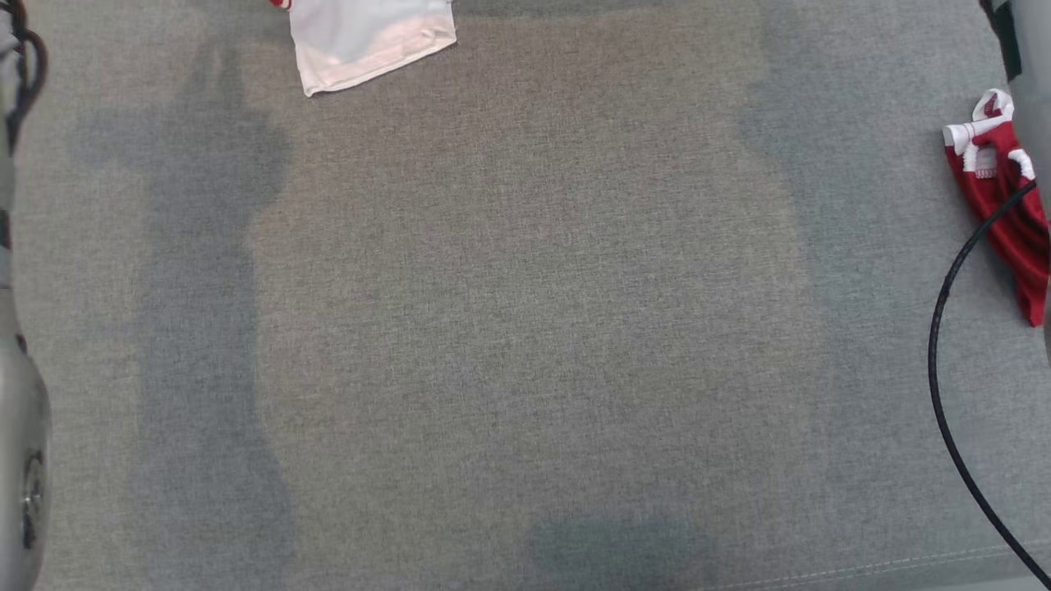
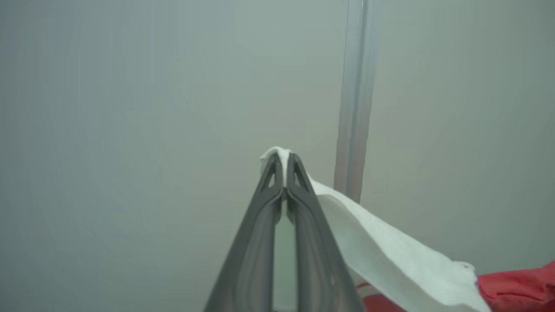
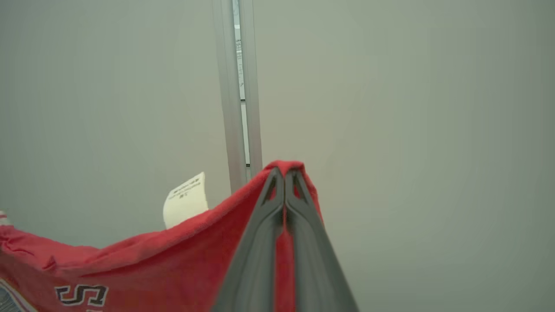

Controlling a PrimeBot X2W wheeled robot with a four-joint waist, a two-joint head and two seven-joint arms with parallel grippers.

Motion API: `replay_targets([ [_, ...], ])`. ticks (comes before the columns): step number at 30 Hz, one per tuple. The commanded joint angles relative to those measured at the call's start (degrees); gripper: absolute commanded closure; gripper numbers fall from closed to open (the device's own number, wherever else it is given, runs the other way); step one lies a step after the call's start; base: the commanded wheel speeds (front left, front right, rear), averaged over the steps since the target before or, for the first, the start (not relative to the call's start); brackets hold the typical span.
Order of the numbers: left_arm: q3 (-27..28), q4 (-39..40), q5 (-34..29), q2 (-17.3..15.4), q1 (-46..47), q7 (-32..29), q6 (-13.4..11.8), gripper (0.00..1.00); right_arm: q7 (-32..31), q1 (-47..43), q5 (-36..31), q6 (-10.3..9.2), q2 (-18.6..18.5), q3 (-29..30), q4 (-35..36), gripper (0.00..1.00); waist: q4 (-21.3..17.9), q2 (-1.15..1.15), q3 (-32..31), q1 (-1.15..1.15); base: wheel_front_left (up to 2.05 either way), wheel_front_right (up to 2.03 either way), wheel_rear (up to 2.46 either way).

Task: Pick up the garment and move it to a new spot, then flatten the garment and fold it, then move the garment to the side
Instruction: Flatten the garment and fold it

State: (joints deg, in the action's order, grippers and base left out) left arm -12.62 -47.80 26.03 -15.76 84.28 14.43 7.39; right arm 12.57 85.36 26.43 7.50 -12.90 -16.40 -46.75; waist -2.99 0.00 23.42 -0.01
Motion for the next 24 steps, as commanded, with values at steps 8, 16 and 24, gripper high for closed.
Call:
replay_targets([
  [8, 1.1, -2.0, 10.0, 2.7, -14.9, 0.8, 0.1, 1.00, 2.3, -11.0, 7.2, -0.03, -1.8, -7.1, -2.9, 1.00, 2.0, 0.00, 2.9, 0.01, 0.00, 0.00, 0.00],
  [16, 7.7, 8.3, 9.1, 5.2, -35.7, 0.7, 0.1, 1.00, 2.7, -30.8, 13.0, -0.04, -4.1, -6.0, 4.4, 1.00, 2.6, 0.00, 0.3, 0.01, 0.00, 0.00, 0.00],
  [24, 11.4, 20.4, 3.7, 7.5, -57.0, 0.7, 0.1, 1.00, 2.7, -51.6, 12.9, -0.04, -4.4, -4.2, 14.4, 1.00, 2.3, 0.00, -5.9, 0.01, 0.00, 0.00, 0.00],
])
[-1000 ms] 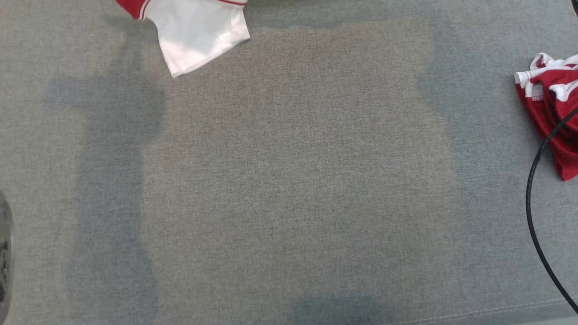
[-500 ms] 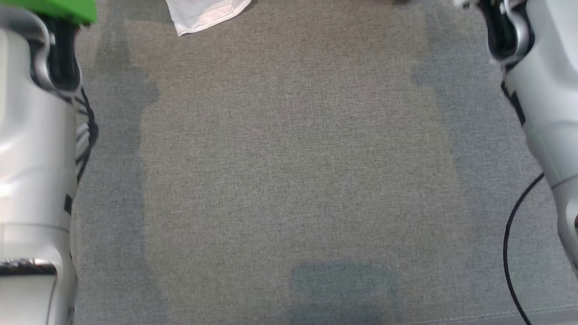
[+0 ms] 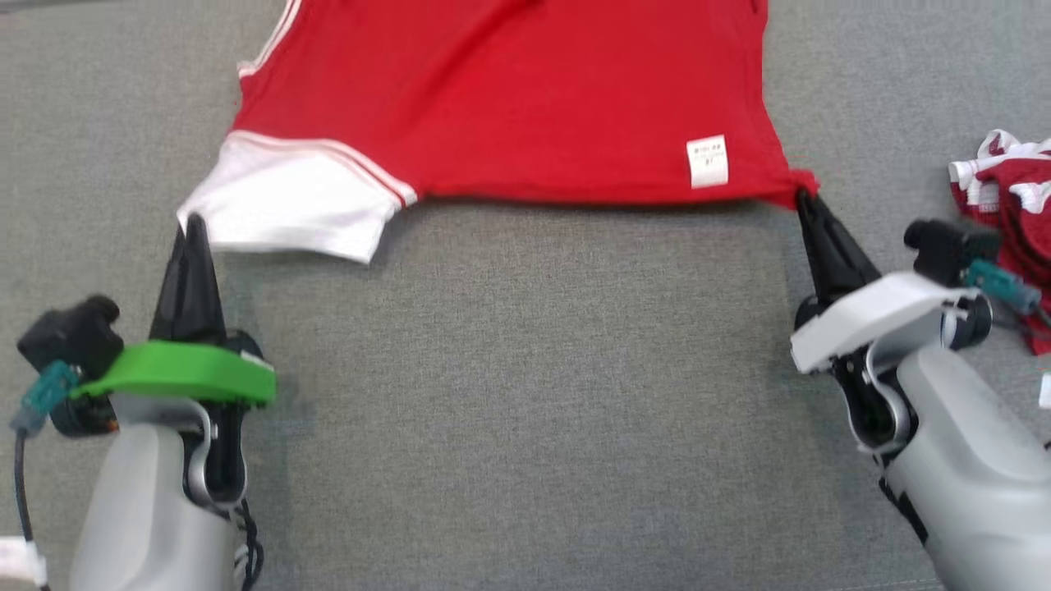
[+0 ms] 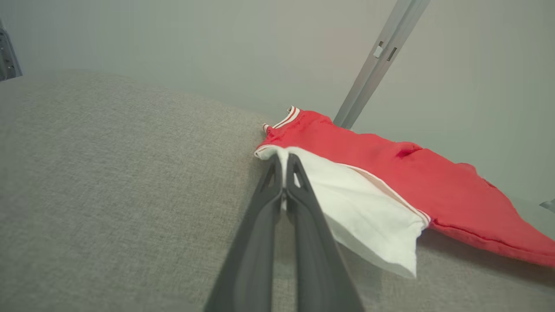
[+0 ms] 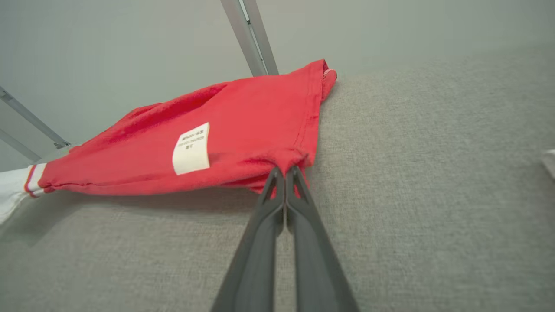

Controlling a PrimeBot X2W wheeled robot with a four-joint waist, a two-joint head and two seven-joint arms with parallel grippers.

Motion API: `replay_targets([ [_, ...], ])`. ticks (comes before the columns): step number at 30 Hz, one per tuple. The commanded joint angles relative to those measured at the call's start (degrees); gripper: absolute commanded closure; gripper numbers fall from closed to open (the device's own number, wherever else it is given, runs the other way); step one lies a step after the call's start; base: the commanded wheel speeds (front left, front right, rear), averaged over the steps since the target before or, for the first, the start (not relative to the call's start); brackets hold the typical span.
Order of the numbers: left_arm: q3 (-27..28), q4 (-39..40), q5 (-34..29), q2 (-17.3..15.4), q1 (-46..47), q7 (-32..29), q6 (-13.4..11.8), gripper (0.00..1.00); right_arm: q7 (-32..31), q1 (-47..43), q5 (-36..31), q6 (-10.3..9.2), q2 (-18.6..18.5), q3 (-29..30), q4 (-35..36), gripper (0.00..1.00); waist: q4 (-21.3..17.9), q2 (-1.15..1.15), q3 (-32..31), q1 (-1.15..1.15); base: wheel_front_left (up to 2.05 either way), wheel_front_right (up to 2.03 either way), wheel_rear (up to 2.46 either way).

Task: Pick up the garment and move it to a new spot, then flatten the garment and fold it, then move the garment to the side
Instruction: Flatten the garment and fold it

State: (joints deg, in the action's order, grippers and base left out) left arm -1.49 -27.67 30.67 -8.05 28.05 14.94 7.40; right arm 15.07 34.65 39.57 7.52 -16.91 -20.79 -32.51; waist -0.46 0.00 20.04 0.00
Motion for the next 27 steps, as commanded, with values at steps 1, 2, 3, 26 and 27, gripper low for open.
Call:
replay_targets([
  [1, 0.4, 1.4, -1.1, 0.0, -3.3, 0.2, 0.1, 1.00, 0.2, -3.3, 0.0, -0.06, -0.4, 0.3, 1.1, 1.00, -0.4, 0.00, -3.4, 0.00, 0.00, 0.00, 0.00],
  [2, 0.3, 2.5, -1.4, 0.0, -5.7, 0.2, 0.1, 1.00, 0.2, -5.6, 1.2, -0.06, -0.1, 0.1, 2.1, 1.00, -0.5, 0.00, -4.3, 0.00, 0.00, 0.00, 0.00],
  [3, -0.1, 3.6, -1.9, 0.1, -8.2, 0.2, 0.1, 1.00, 0.2, -7.9, 1.5, -0.05, -0.4, -0.5, 2.9, 1.00, -0.6, 0.00, -5.1, 0.00, 0.00, 0.00, 0.00],
  [26, -6.7, 43.0, -6.9, -2.1, -46.5, -24.4, -12.8, 1.00, -12.5, -42.9, -8.0, -0.06, -0.5, 18.5, 26.6, 1.00, 2.9, 0.00, -15.4, 0.00, 0.00, 0.00, 0.00],
  [27, -6.8, 43.6, -6.9, -2.1, -46.6, -24.8, -13.1, 1.00, -13.4, -43.5, -8.9, -0.07, 0.0, 19.3, 27.5, 1.00, 2.9, 0.00, -15.5, 0.00, 0.00, 0.00, 0.00],
])
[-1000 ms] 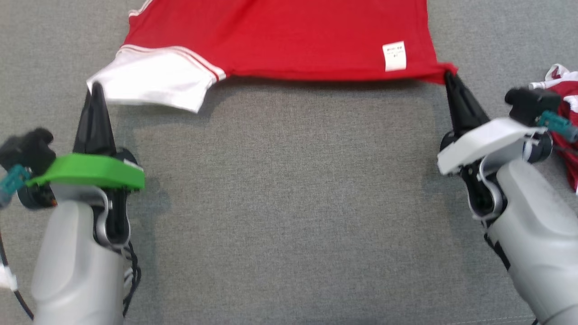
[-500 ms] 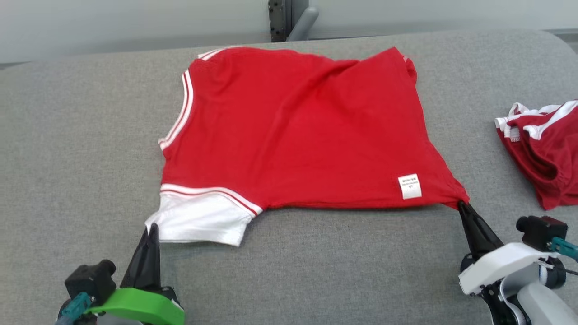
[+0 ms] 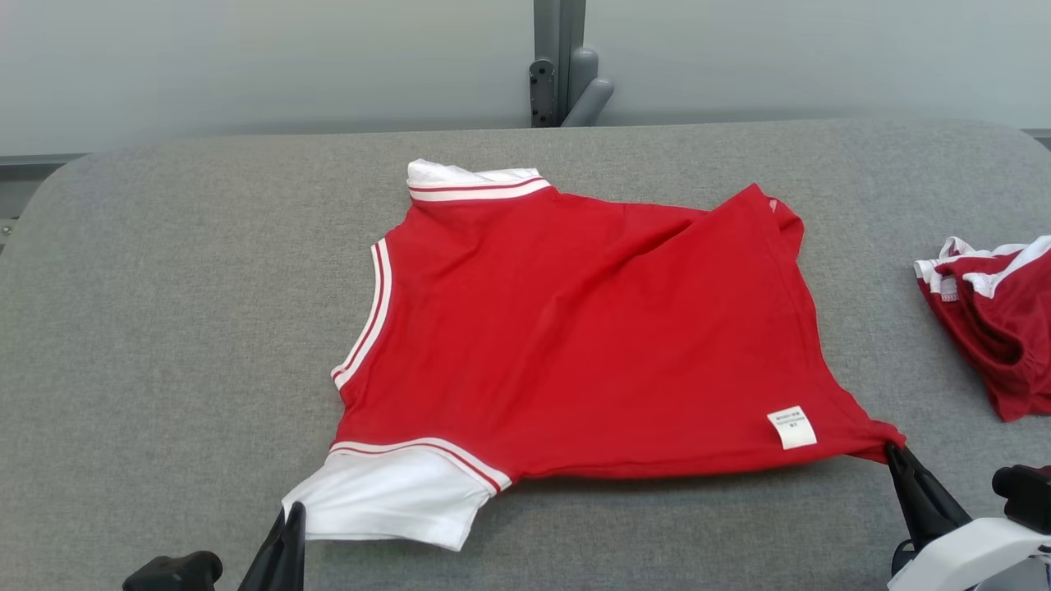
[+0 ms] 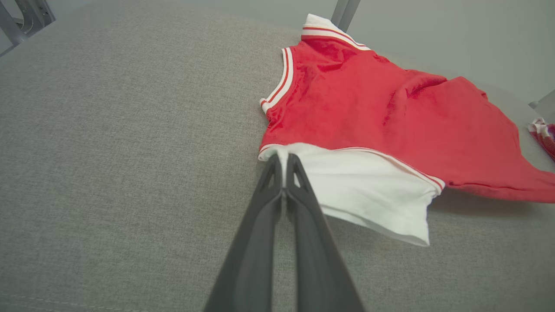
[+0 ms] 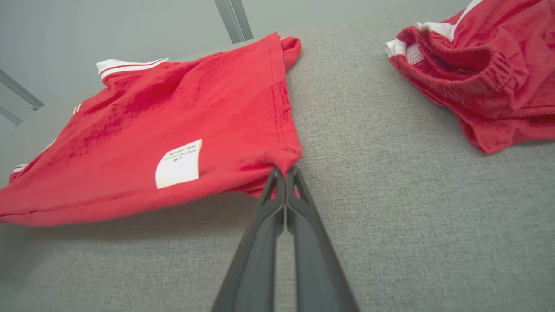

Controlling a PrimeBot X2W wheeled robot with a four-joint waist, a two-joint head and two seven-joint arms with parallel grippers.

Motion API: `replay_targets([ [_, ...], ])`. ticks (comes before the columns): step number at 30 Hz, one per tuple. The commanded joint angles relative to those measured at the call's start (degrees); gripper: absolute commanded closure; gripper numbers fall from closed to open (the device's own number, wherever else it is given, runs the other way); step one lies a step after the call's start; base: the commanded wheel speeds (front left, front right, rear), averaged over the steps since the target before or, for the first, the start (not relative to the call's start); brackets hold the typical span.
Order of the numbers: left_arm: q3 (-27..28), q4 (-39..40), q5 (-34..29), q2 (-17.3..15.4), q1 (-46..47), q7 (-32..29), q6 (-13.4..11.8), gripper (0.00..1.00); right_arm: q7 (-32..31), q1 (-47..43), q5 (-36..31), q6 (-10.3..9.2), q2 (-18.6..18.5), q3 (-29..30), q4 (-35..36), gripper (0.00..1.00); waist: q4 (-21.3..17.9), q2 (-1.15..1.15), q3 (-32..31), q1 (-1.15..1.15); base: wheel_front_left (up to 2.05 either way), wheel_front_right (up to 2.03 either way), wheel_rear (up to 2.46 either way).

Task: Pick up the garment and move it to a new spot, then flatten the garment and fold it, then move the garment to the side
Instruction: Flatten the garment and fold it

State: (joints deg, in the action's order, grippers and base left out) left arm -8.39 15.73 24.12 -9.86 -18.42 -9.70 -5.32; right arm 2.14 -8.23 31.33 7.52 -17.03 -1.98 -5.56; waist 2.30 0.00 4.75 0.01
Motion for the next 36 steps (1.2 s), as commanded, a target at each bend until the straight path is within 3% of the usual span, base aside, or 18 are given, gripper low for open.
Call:
replay_targets([
  [1, 0.2, 0.7, -0.2, -0.2, -0.1, -0.5, -0.6, 1.00, -1.3, -1.1, -1.4, -0.07, 0.8, 1.0, 1.5, 1.00, 0.1, 0.00, -0.3, -0.01, 0.00, 0.00, 0.00],
  [10, 0.5, 1.1, 0.5, -0.7, 3.0, -1.4, -0.5, 1.00, -7.4, -0.4, -5.0, -0.06, 4.1, 2.2, 6.1, 1.00, -1.0, 0.00, 0.1, -0.01, 0.00, 0.00, 0.00],
  [21, 1.1, -2.3, 1.5, -2.5, 14.3, -2.8, 1.7, 1.00, -17.3, 8.9, -4.9, -0.06, 3.2, 0.4, 6.4, 1.00, -3.7, 0.00, 6.0, -0.01, 0.00, 0.00, 0.00],
  [36, 2.0, -15.1, 3.7, -1.5, 27.7, 0.5, 4.0, 1.00, -13.1, 24.2, -3.1, -0.05, 1.1, -3.5, -5.6, 1.00, -4.8, 0.00, 14.7, -0.01, 0.00, 0.00, 0.00],
])
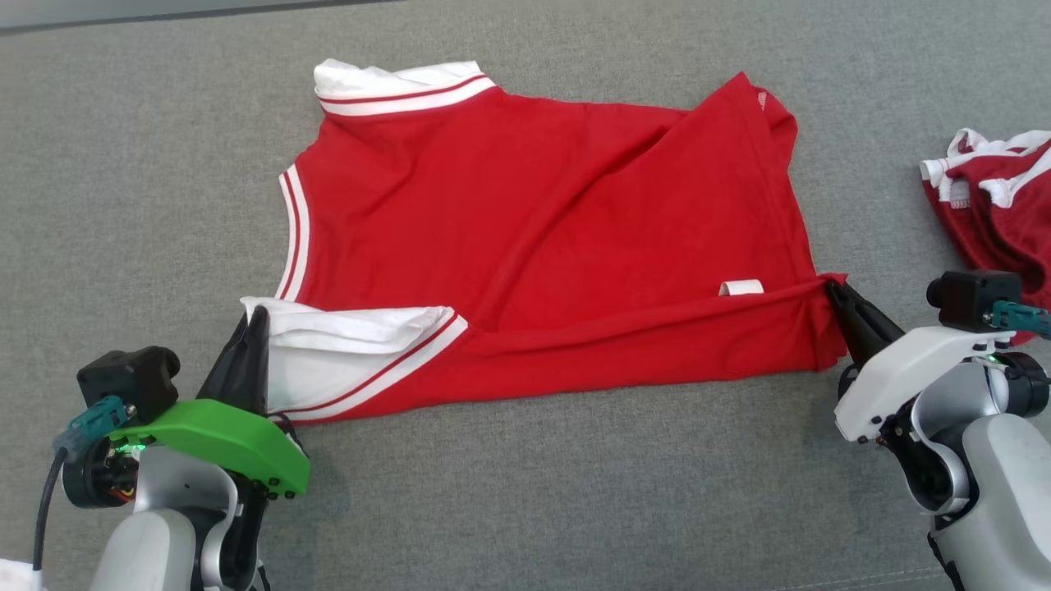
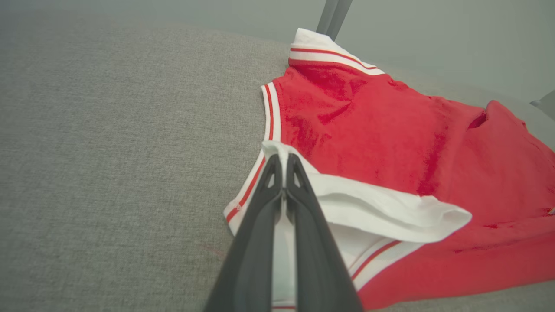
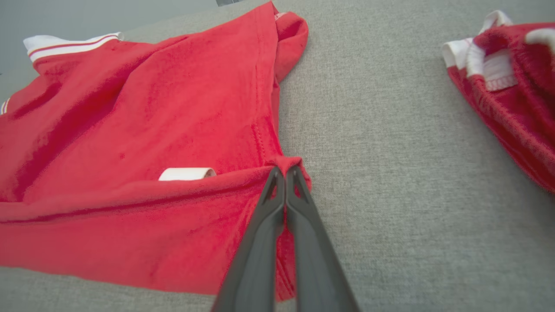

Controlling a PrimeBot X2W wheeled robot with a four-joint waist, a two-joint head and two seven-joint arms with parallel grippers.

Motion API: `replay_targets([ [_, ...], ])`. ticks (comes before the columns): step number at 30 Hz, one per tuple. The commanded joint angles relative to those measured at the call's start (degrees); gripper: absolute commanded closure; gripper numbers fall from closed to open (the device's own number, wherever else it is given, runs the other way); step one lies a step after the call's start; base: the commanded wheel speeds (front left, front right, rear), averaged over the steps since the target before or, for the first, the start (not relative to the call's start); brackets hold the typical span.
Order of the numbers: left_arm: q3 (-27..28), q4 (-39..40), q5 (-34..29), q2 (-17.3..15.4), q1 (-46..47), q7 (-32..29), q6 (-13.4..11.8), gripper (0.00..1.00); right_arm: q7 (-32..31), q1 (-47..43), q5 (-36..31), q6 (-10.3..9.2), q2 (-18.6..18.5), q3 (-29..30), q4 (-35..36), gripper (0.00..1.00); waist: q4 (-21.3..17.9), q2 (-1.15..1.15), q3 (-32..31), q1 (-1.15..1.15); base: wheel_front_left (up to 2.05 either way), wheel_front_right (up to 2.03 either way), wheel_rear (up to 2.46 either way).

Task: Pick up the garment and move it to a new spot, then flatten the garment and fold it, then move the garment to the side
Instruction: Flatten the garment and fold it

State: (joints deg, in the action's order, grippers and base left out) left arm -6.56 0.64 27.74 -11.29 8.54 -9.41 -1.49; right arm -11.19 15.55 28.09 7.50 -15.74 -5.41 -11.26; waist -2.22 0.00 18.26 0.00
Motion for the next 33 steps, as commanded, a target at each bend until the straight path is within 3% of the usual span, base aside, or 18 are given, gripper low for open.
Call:
replay_targets([
  [1, 0.0, -1.0, 0.0, -0.2, 1.1, 0.4, 0.4, 1.00, 0.8, 0.9, 0.2, -0.03, -0.4, -0.4, -0.7, 1.00, -0.3, 0.00, 1.4, 0.00, 0.00, 0.00, 0.00],
  [3, 0.0, -2.6, 0.0, -0.1, 1.8, 1.1, 0.6, 1.00, 2.1, 1.6, 0.5, -0.03, -0.5, -1.0, -1.9, 1.00, -0.3, 0.00, 1.8, 0.00, 0.00, 0.00, 0.00],
  [4, -0.2, -3.4, 0.1, 0.0, 1.9, 1.2, 0.8, 0.73, 3.1, 2.0, 0.1, -0.03, -0.7, -1.2, -2.5, 1.00, -0.3, 0.00, 1.9, 0.00, 0.00, 0.00, 0.00],
  [5, -0.2, -3.9, 0.1, 0.2, 2.1, 1.7, 0.9, 0.31, 4.2, 2.1, -0.1, -0.03, -0.7, -1.3, -2.9, 0.78, -0.3, 0.00, 1.9, 0.00, 0.00, 0.00, 0.00],
  [6, -0.3, -4.3, -0.1, 0.3, 2.0, 2.1, 0.9, 0.00, 5.9, 2.2, -0.3, -0.03, -0.5, -1.0, -3.1, 0.00, -0.3, 0.00, 1.9, 0.00, 0.00, 0.00, 0.00],
  [9, -0.2, -5.2, -0.4, 0.9, 1.4, 5.0, 0.7, 0.00, 10.4, 1.2, -1.7, -0.03, -0.1, 0.1, -4.0, 0.00, 0.0, 0.00, 1.5, 0.00, 0.00, 0.00, 0.00],
  [14, 1.5, -4.6, -1.5, 2.8, 0.4, 14.9, 0.0, 0.00, 19.1, -0.2, -6.2, -0.04, 1.6, 4.8, -3.8, 0.00, 0.4, 0.00, 0.2, 0.00, 0.00, 0.00, 0.00],
  [20, 2.2, -4.5, -4.5, 3.1, 2.2, 23.0, 0.4, 0.00, 24.2, -1.1, -11.5, -0.02, 3.8, 8.3, -1.6, 0.00, 0.6, 0.00, -1.5, 0.00, 0.00, 0.00, 0.00],
  [26, 4.7, -5.5, -8.5, 2.8, 3.7, 24.6, 1.8, 0.00, 25.9, -2.8, -15.8, -0.03, 5.9, 8.6, 0.6, 0.00, 0.8, 0.00, -3.1, 0.00, 0.00, 0.00, 0.00],
  [33, 7.2, -7.8, -12.3, 3.9, 1.3, 24.6, 4.8, 0.00, 26.3, -3.7, -16.4, -0.03, 7.3, 7.1, -0.7, 0.00, 0.6, 0.00, -3.7, 0.00, 0.00, 0.00, 0.00],
])
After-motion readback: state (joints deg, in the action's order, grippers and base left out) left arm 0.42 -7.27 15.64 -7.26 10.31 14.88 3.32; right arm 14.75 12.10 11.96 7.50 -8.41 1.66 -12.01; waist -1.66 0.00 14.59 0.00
